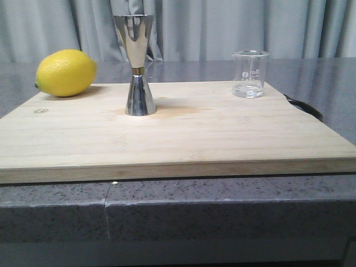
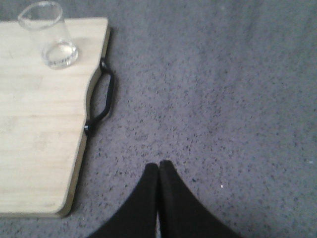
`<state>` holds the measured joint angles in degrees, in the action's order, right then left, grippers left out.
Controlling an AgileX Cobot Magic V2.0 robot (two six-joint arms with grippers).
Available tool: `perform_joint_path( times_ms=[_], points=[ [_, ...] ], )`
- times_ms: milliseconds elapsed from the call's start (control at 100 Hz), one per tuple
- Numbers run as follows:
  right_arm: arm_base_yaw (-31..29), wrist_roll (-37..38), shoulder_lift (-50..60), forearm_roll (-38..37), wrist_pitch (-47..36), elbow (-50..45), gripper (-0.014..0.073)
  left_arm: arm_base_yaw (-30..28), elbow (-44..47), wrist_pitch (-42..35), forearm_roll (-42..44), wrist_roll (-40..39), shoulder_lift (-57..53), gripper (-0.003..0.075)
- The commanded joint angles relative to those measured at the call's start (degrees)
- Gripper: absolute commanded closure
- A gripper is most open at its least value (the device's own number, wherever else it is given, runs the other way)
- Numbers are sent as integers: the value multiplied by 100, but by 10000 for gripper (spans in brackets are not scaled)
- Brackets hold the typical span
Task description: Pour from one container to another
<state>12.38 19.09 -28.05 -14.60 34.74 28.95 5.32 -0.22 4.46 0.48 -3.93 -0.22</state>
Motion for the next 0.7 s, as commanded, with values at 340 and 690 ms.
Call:
perform_joint_path(
  times_ms=[340,690],
  points=[
    [-1167,-3,2469,-136,-3942,-2794,664,-31,87,-502,-48,-57,-165,739],
    [-1168,-3,2956,-148,-3824,-3098,664,-31,87,-490,-48,-57,-165,739]
  ],
)
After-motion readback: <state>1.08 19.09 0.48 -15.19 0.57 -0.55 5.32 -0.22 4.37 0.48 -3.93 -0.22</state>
